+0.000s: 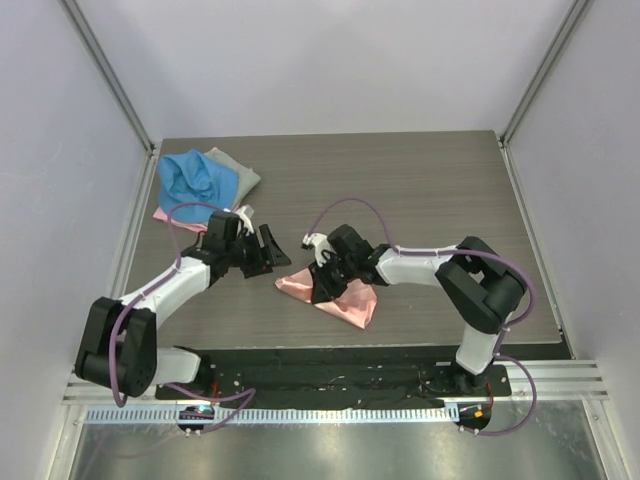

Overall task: Fold the napkin, place the utensils inside, and roll it up
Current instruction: Roll the napkin with the utensil

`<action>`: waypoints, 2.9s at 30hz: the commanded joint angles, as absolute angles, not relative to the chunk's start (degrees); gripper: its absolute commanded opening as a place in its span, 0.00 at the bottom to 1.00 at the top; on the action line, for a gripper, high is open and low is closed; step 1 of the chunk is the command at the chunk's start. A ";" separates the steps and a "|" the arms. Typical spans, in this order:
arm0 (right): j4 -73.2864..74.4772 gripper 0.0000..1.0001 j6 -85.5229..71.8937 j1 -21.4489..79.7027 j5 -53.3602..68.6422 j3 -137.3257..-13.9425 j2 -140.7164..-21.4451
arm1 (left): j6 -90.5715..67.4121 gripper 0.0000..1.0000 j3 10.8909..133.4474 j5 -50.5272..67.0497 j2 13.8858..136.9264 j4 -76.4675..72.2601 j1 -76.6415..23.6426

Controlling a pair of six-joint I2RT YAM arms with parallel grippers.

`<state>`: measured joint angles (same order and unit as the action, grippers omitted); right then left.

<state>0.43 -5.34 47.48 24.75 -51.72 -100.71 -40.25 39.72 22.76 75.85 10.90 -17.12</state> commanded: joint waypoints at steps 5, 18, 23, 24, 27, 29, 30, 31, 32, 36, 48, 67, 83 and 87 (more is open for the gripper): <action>12.73 0.15 -8.70 43.33 37.61 -59.23 -108.28 | -38.94 0.66 34.90 27.15 72.25 1.42 -17.14; 16.87 0.14 -9.93 40.52 40.08 -62.58 -114.87 | -39.73 0.58 31.47 28.39 76.90 -8.78 -18.81; 17.23 0.14 -9.93 39.82 39.99 -63.02 -115.93 | -40.25 0.40 31.20 29.53 80.15 -11.33 -19.42; 17.14 0.13 -10.02 39.81 39.82 -63.02 -115.84 | -40.25 0.38 31.11 29.44 80.50 -11.42 -19.60; 17.14 0.17 -10.28 39.46 39.29 -63.37 -114.88 | -40.25 0.25 31.02 29.27 82.00 -11.43 -19.77; 17.31 0.21 -10.46 39.29 38.76 -63.63 -114.09 | -40.34 0.13 31.46 29.36 83.49 -10.99 -19.69; 17.49 0.26 -10.55 39.03 38.41 -63.81 -113.12 | -40.34 0.10 31.73 29.53 84.02 -10.29 -19.69; 17.66 0.28 -10.63 39.02 37.80 -64.07 -112.59 | -40.34 0.04 32.08 29.53 84.63 -9.85 -19.77; 18.19 0.30 -10.55 39.02 37.27 -64.33 -112.07 | -40.25 0.02 32.34 29.71 85.16 -9.41 -19.78; 19.68 0.43 -10.55 38.94 35.69 -65.56 -109.08 | -39.20 0.00 34.71 29.53 87.27 -5.81 -19.78; 16.62 0.70 -2.47 46.75 10.96 -61.80 -91.42 | -39.64 0.00 39.20 29.88 91.40 1.84 -19.78; 8.61 0.72 10.28 64.25 -12.75 -57.04 -94.92 | -40.25 0.00 43.50 30.32 95.45 7.47 -19.78; 8.00 0.70 10.46 63.11 -14.07 -55.64 -99.84 | -38.41 0.00 46.05 31.73 95.45 8.79 -19.78; 7.91 0.69 11.07 61.62 -11.96 -55.28 -100.28 | -38.06 0.00 45.62 31.20 94.75 9.14 -19.78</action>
<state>8.19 10.46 62.83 -13.63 -55.90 -99.42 -39.75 44.60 30.70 95.13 7.62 -19.55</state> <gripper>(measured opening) 0.693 0.014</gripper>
